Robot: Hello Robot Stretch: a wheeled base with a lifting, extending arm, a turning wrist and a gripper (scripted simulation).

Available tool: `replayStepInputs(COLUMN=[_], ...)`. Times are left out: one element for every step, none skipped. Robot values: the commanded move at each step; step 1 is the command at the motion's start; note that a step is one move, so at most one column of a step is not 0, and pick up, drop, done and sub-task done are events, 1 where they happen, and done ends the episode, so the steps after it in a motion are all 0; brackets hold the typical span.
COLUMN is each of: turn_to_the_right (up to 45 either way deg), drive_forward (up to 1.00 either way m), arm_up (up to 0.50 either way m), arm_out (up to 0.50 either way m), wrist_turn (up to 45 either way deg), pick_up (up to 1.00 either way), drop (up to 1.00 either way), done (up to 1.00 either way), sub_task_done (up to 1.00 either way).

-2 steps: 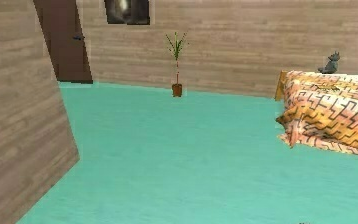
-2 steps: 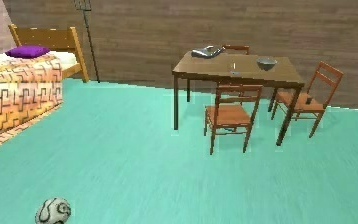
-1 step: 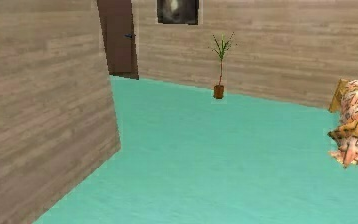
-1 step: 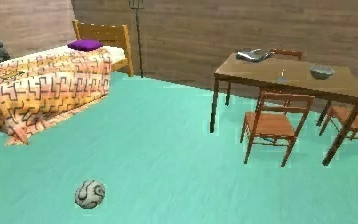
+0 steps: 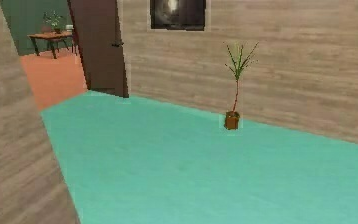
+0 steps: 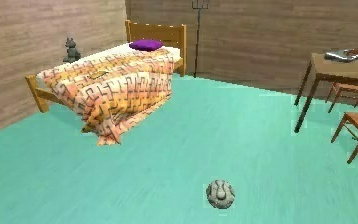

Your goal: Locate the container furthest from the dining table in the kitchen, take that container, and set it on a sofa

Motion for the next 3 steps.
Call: replayStepInputs(turn_to_the_right=[0.0, -18.0, 0.0], drive_forward=[0.85, 0.00, 0.50], arm_up=[0.00, 0.00, 0.00], arm_out=[0.00, 0.00, 0.00], wrist_turn=[0.0, 0.0, 0.0], pick_up=[0.00, 0.00, 0.00], drop=[0.00, 0.00, 0.00], done=[0.00, 0.00, 0.00], sub_task_done=[0.00, 0.00, 0.00])
